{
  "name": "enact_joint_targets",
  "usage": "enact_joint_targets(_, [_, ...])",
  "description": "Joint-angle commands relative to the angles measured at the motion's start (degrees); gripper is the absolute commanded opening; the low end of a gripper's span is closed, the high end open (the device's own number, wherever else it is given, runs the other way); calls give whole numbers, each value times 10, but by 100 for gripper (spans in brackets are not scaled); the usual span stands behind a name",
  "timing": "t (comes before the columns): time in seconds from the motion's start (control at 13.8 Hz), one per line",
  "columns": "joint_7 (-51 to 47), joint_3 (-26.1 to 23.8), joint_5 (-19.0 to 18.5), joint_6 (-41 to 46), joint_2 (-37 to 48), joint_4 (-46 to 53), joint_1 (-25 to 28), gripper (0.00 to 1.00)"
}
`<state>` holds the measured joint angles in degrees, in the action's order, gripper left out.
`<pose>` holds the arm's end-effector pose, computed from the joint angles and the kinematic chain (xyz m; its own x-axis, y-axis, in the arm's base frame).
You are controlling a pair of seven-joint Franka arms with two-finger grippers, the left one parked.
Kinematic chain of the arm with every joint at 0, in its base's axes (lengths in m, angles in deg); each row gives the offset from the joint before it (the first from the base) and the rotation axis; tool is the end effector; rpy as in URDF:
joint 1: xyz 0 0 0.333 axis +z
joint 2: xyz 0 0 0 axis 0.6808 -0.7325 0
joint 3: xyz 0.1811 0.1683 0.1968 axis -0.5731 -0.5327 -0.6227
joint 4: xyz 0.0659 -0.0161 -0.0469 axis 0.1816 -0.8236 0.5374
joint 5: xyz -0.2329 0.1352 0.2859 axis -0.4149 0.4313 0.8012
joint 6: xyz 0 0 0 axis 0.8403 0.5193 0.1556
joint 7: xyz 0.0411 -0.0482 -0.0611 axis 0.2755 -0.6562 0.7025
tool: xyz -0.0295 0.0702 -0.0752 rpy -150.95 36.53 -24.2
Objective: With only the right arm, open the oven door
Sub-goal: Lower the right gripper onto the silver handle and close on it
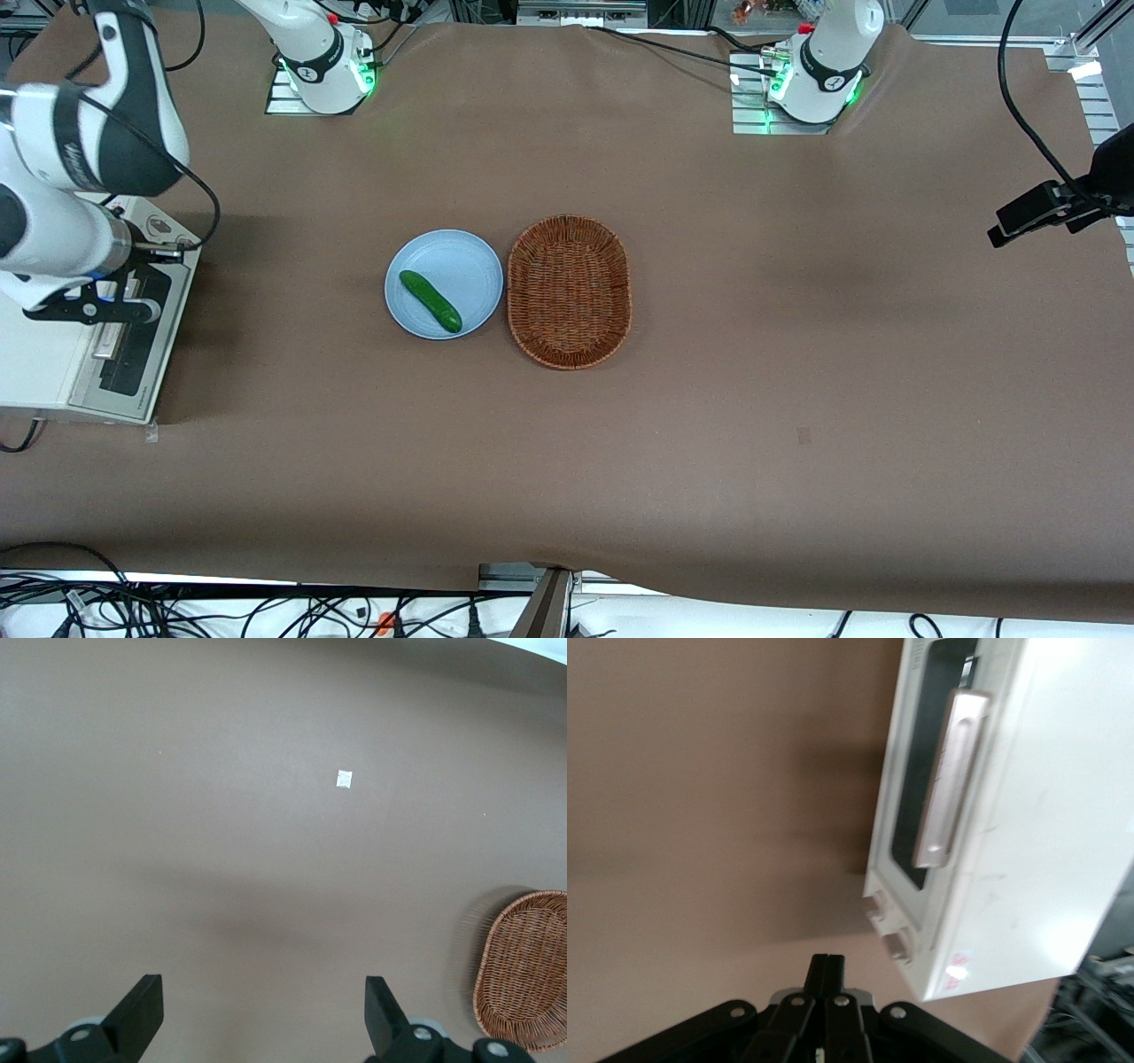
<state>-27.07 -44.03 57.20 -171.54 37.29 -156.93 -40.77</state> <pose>0.5972 -0.0106 0.4385 0.9546 -0.0506 -0.2936 0.0680 -0.9225 0.3801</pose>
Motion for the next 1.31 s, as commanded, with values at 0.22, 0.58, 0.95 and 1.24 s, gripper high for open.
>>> enact_joint_targets(0.22, [-150,4,-172,-50,-35,-68,38,0])
enact_joint_targets(0.58, [-153,47,-213,-124,-44,-99,31,0])
enact_joint_targets(0.95, [-148,59,-215,-166,-64,-97,13,0])
enact_joint_targets(1.24, [-145,59,-224,-170,-65,-95,5,0])
